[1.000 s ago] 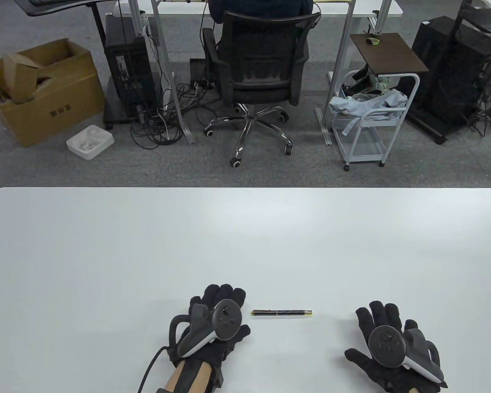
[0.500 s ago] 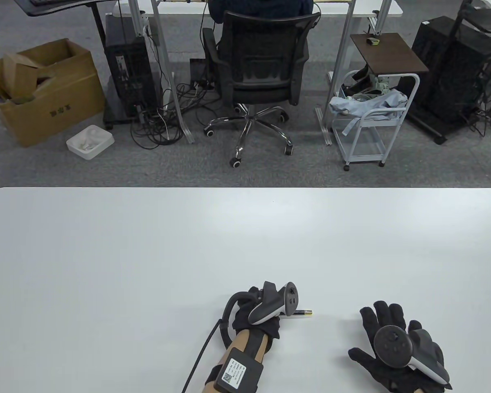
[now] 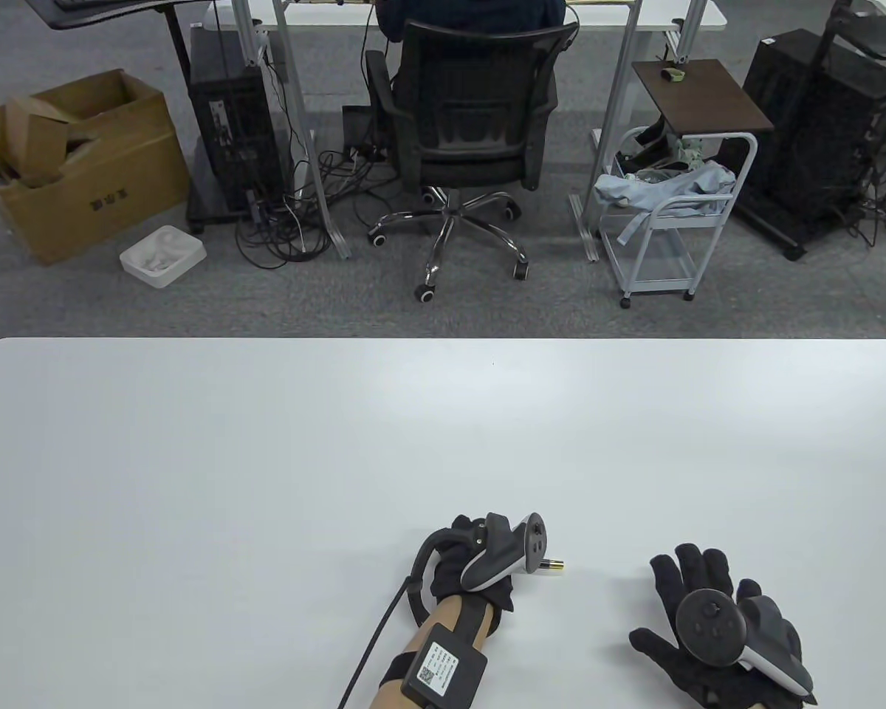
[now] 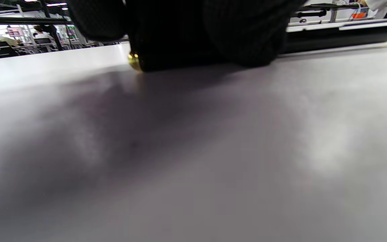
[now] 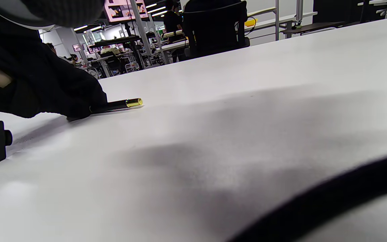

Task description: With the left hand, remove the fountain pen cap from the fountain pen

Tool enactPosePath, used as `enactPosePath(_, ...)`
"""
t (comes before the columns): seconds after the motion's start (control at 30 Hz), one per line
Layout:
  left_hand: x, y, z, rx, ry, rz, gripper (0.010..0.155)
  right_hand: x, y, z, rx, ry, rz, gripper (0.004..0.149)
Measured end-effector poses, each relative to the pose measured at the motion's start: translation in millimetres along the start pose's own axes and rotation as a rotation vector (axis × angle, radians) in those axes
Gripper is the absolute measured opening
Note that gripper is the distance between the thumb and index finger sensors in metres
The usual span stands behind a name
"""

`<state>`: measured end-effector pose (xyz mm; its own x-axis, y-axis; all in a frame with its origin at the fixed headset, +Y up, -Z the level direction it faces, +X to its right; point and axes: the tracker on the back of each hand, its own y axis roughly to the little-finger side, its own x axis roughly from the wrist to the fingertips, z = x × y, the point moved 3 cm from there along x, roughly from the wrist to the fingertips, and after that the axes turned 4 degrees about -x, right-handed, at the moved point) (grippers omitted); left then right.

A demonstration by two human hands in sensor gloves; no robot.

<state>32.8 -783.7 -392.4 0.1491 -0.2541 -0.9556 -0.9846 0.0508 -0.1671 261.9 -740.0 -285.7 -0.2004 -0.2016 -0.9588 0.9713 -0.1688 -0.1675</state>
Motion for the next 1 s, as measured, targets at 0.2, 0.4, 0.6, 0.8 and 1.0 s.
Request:
enactPosePath(0.2, 0.8, 2.3, 0.3, -0.039, 0.010, -0.033, 0.043, 0.9, 2.3, 1.3, 0.013, -0.007, 0.003, 0.088)
enactPosePath(0.4, -14.6, 13.3, 31.1, -0.098, -0.040, -0.033, 0.044, 1.3, 4.4, 1.8, 0.031, -0.012, 0.006, 0.087)
enactPosePath(0.6, -52.3, 28.0, 80.9, -0.173, -0.166, -0.065, 0.044, 2.2, 3.5, 2.1, 0.024, -0.014, -0.004, 0.087)
enactPosePath(0.8, -91.6, 33.1, 94.9, -0.130, -0.259, -0.123, 0.044, 2.4, 2.4, 1.9, 0.041, -0.011, -0.009, 0.087)
enactPosePath(1.0, -119.6, 35.5, 71.6, -0.183, -0.289, -0.183, 0.044, 5.2, -1.5, 7.0, 0.030, -0.034, -0.013, 0.087)
